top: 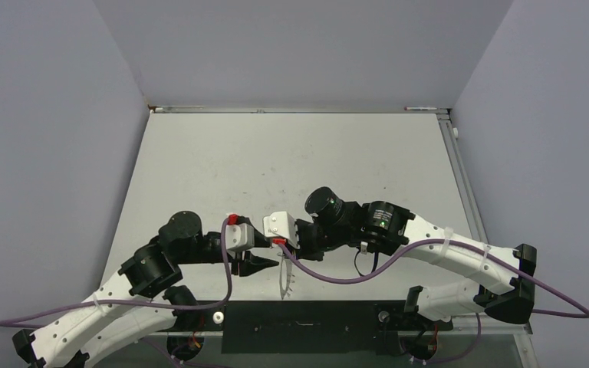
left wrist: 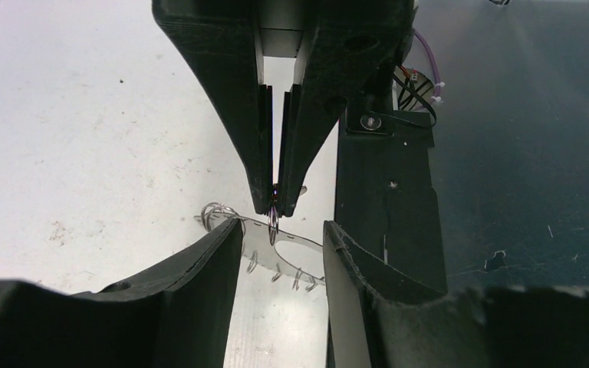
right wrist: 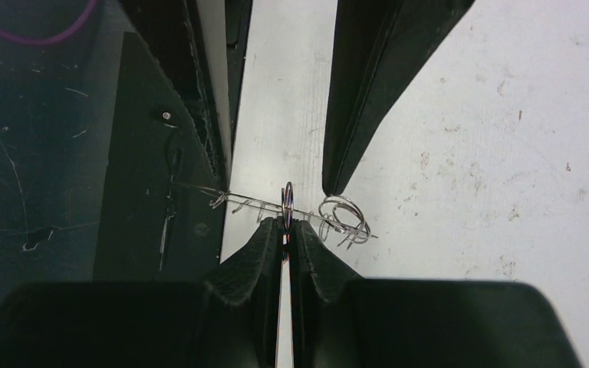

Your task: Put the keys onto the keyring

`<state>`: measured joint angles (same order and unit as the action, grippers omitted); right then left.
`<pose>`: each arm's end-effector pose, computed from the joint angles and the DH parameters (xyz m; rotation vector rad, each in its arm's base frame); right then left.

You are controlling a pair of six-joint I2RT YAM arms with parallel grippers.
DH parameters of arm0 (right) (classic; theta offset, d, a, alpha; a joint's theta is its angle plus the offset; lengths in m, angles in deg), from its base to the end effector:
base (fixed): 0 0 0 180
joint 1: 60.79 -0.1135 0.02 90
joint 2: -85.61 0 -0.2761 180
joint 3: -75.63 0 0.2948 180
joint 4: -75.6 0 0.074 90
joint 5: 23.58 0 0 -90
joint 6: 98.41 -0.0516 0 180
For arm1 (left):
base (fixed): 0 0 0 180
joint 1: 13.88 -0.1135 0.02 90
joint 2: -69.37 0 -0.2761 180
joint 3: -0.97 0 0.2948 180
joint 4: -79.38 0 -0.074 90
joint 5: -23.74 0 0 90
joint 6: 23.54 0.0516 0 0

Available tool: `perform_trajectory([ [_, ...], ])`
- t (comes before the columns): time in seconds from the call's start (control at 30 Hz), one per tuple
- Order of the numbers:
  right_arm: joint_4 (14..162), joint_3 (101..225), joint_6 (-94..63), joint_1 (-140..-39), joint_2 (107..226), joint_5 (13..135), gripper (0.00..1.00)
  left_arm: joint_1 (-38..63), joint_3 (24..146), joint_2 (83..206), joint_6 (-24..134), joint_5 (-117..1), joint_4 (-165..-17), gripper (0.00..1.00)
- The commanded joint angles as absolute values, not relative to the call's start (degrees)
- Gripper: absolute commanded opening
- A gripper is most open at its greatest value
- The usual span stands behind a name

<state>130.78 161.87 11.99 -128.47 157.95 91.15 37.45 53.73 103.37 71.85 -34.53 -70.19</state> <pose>0.0990 0.2980 0.3677 -1.8188 1.5420 0.9074 0.0948 -0.1619 0.3389 1.2368 1.4032 -1.0561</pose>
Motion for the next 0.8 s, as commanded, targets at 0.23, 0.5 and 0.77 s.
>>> perform_trajectory([
  [0.23,128.4,164.3,12.4,-129.6,157.0,90.7,0.05,39.3,56.3,106.6,74.3,-36.3,-70.9,0.31],
  [0.5,128.3,164.3,12.5,-129.7,156.6,91.0,0.05,39.4,55.5,107.0,74.1,-36.6,-72.5,0.17],
  [0.77,127.5,164.4,12.6,-129.8,156.3,91.1,0.05,39.4,55.0,107.5,73.6,-36.4,-73.3,0.16],
])
